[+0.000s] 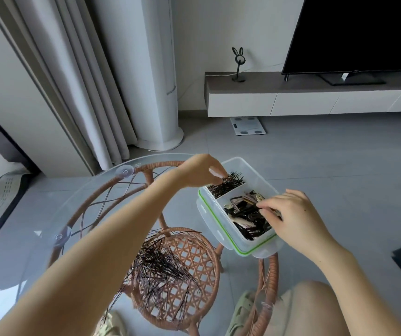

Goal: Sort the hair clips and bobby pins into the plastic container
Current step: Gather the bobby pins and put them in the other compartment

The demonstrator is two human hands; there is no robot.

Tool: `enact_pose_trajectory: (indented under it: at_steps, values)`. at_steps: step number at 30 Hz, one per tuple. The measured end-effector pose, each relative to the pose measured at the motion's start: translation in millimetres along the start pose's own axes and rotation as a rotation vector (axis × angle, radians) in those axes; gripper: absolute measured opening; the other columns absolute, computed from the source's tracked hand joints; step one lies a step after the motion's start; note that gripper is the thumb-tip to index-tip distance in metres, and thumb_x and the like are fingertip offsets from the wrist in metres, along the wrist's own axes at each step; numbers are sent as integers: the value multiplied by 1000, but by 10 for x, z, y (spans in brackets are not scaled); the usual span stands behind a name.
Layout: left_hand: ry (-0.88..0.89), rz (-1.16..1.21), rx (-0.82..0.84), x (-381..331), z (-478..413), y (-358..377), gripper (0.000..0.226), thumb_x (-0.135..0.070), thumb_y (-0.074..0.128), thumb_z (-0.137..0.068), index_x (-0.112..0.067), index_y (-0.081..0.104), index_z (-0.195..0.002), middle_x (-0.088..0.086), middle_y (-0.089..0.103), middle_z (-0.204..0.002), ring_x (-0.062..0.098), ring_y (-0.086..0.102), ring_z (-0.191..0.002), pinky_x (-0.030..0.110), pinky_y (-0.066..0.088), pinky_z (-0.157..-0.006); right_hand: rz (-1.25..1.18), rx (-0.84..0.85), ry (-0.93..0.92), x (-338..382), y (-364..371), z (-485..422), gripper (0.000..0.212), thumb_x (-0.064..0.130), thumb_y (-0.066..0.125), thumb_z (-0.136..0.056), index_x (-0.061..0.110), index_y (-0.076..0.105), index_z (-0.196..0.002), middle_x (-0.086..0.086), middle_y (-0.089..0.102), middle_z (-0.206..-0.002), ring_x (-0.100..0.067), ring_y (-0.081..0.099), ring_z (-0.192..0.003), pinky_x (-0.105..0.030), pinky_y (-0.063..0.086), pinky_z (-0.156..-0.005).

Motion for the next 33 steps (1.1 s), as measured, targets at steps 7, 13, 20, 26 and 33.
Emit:
enact_pose_trajectory:
  at_steps: [7, 13, 20, 26, 33]
  values:
    - [-229, -121, -184, 660, 1202, 95, 30, -27, 65, -84, -24, 64, -114, -2, 64, -123, 13, 62, -107, 29, 48, -98, -272, 56, -6, 769, 0, 294, 39, 27, 64, -80, 15, 61, -117, 3, 65, -113, -3, 54, -97, -13, 37, -84]
    - [-545, -290, 54, 1165, 2086, 533, 95, -57, 73, -63, -34, 26, -142, 2, 42, -137, 19, 47, -119, 34, 46, -101, -46, 581, 197, 1278, 589, 744, 84, 59, 59, -75, 18, 24, -139, 0, 37, -138, -19, 44, -123, -29, 42, -94]
    - [-622, -132, -111, 1012, 2180, 1007, 67, -35, 73, -75, -15, 38, -129, 8, 55, -113, 22, 60, -98, 31, 53, -81, -88, 463, 208, 1755, 986, 572, 37, 34, 57, -88, 8, 49, -112, -9, 50, -120, -22, 53, -106, -27, 43, -88]
    - [-546, 47, -296, 924, 2074, 967, 42, -31, 66, -82, -15, 50, -117, 5, 57, -111, 19, 61, -90, 30, 52, -81, -221, 272, 208, 1700, 961, 259, 36, 25, 49, -92, 7, 52, -123, -8, 60, -112, -19, 58, -101, -24, 44, -85]
    - [-454, -187, -326, 1285, 1773, 725, 46, -30, 47, -93, -26, 39, -138, 4, 40, -145, 25, 33, -134, 43, 29, -112, 80, 344, 334, 1465, 1032, -131, 15, 9, 51, -86, 3, 54, -100, -15, 53, -110, -28, 52, -98, -33, 46, -75]
Point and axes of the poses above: each hand's wrist, its own z-axis away from the middle knuckle, its own y-axis out of the palm, x = y × z, the point moved 1 cm from there along -z, towards the middle knuckle
